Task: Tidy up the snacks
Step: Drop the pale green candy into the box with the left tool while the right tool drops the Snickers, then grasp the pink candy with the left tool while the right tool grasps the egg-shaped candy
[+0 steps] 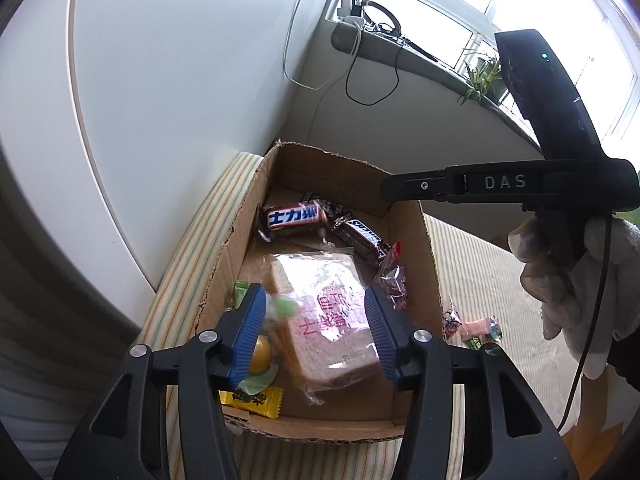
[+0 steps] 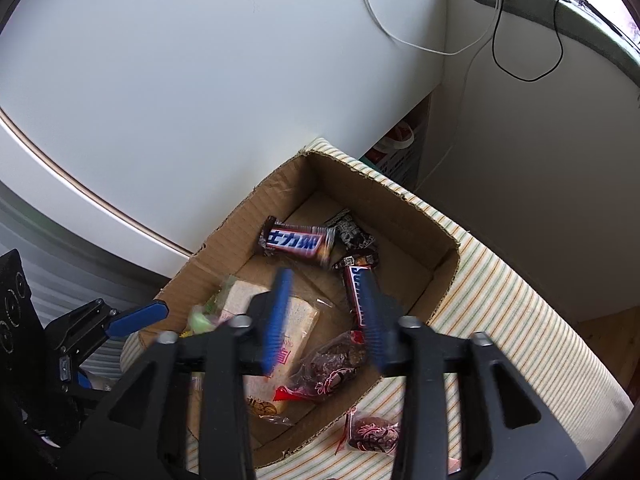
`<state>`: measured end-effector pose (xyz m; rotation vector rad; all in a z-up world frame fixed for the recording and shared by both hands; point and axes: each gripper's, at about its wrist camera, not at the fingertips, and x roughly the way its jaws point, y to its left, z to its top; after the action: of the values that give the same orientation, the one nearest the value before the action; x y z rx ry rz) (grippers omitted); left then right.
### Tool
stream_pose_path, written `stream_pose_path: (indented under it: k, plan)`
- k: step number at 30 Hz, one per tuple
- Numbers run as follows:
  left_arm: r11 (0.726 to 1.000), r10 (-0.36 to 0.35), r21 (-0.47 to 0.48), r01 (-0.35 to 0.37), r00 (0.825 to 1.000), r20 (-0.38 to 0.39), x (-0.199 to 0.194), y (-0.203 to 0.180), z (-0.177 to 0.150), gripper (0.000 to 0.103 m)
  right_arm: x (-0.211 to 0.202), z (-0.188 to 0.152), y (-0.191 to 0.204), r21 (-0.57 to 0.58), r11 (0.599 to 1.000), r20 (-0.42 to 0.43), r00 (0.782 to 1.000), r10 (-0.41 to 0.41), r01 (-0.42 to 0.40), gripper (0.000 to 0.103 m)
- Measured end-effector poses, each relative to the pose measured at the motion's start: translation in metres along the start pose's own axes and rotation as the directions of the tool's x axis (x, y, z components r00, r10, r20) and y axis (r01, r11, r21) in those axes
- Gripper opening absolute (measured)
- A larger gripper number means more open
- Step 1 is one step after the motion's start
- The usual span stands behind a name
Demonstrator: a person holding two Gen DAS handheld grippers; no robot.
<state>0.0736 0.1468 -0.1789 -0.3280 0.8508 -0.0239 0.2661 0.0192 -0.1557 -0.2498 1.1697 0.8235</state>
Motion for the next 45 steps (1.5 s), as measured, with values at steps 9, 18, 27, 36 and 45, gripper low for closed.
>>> stream_pose_path:
  k: [9, 18, 27, 36, 45]
  plan:
    - [1.0, 0.002, 0.016, -0.002, 1.0, 0.0, -0.004, -0.009, -0.002, 0.051, -0.019, -0.012, -0.008, 0.007, 1.0, 0.048, 0.999, -0.002, 0.002, 0.054]
    - [0.998, -0.031, 0.057, 0.031, 1.0, -0.001, -0.004, -0.037, -0.004, 0.051, -0.058, -0.046, -0.045, 0.064, 0.998, 0.117, 0.993, -0.029, 0.022, 0.055]
    - [0.985, -0.116, 0.125, 0.118, 0.993, -0.023, -0.002, -0.085, -0.013, 0.051, -0.087, -0.108, -0.102, 0.16, 0.98, 0.064, 0.99, -0.126, 0.115, 0.055]
    - [0.967, -0.162, 0.186, 0.176, 0.983, -0.088, 0.015, -0.128, -0.035, 0.051, -0.077, -0.166, -0.132, 0.18, 0.974, -0.033, 0.991, -0.131, 0.135, 0.054]
    - [0.942, -0.148, 0.274, 0.195, 0.972, -0.184, 0.044, -0.164, -0.038, 0.051, -0.043, -0.199, -0.139, 0.157, 0.982, -0.1, 0.991, -0.088, 0.103, 0.054]
